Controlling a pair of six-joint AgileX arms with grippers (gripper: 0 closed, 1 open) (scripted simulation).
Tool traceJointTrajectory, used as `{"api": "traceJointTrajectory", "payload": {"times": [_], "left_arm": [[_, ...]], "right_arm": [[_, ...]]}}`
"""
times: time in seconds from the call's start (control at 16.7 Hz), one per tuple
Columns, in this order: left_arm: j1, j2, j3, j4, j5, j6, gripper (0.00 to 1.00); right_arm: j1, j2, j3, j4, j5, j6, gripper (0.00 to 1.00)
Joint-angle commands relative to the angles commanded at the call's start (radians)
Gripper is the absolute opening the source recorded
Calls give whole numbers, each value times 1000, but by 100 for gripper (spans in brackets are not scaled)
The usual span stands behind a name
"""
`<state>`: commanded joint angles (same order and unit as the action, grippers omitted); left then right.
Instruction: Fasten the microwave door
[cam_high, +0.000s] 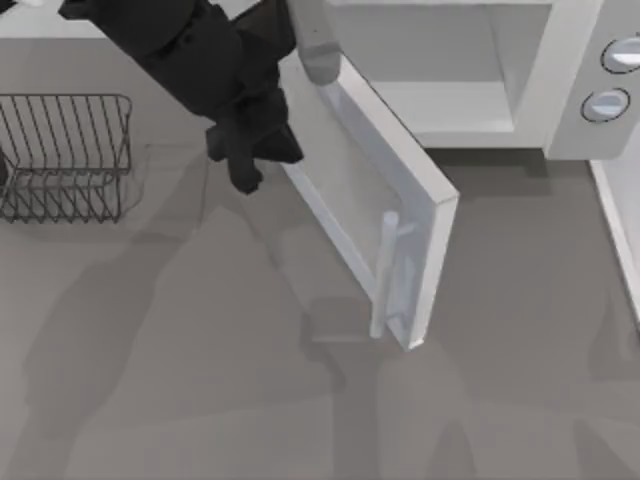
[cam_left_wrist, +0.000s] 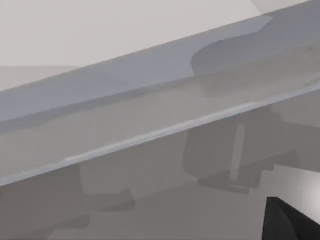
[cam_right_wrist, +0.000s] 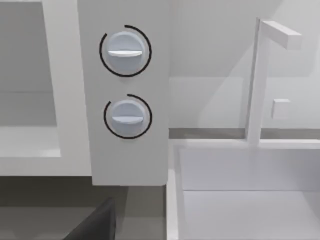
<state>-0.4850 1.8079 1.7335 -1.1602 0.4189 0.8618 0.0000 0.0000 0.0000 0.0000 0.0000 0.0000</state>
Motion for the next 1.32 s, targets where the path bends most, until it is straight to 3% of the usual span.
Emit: {"api": "traceJointTrajectory", "payload": {"times": [1.32], "left_arm": [[-85,60,77,20,-30,-94,0]], "right_arm": [[0,0,0,0,0,0,100]]}}
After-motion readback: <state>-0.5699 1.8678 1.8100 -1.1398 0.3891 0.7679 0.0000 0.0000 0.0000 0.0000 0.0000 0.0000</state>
